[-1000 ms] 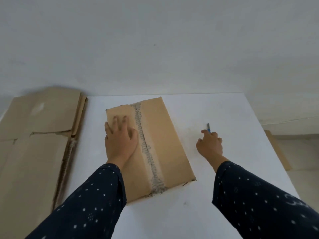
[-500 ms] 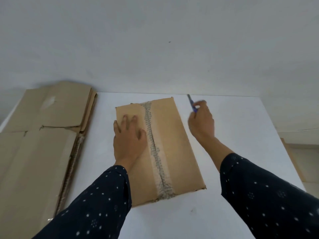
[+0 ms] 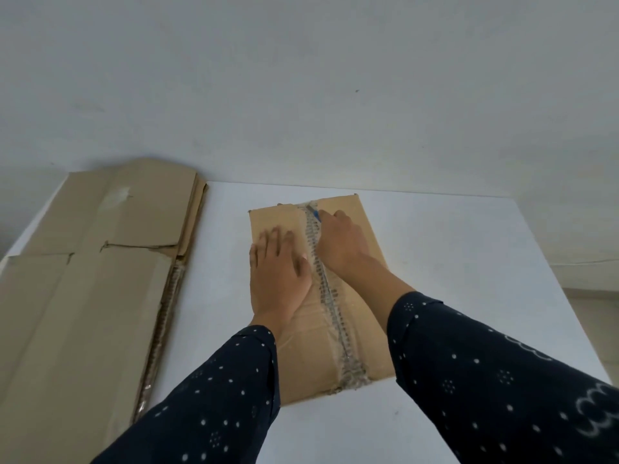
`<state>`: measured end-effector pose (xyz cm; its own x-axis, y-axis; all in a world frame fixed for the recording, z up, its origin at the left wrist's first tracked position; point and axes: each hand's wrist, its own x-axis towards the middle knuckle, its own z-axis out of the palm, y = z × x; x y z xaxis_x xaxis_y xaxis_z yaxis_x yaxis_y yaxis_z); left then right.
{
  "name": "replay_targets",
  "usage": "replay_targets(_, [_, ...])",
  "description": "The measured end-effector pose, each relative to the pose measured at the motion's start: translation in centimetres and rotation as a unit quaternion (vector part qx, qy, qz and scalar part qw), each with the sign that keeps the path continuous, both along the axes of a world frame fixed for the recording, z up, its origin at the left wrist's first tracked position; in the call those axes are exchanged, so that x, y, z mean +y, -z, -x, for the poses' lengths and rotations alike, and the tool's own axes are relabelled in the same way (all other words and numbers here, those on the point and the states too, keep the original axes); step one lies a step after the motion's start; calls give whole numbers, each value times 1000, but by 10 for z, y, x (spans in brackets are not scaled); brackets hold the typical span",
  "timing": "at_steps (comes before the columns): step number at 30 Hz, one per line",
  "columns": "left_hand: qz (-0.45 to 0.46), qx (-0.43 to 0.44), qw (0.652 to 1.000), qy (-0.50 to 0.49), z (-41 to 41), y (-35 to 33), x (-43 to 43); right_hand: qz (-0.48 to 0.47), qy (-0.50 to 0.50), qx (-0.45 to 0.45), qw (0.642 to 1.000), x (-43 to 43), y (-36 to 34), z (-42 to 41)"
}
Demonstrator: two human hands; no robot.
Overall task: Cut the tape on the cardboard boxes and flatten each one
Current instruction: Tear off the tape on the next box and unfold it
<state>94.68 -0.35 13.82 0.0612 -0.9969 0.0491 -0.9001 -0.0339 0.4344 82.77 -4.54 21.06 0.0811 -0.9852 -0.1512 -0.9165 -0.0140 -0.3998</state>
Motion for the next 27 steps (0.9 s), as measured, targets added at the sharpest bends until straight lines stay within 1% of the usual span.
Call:
replay_targets(6, [16, 17, 1000, 8, -2, 3, -1, -23, 4, 52, 998, -9, -8, -6])
replay_targets(13, [20, 21, 1000, 9, -2, 5, -2, -33, -30, 118, 992, -11, -12, -16])
replay_targets(18, [30, 14, 999, 10, -1, 6, -2, -70, -35, 126, 989, -5, -21, -12])
replay_targets(23, [16, 7, 1000, 14, 0, 5, -2, -120, -37, 137, 983, 28, -27, -10])
replay_targets(27, [3, 3, 999, 41, -7, 4, -1, -117, -20, 145, 982, 43, -23, -13])
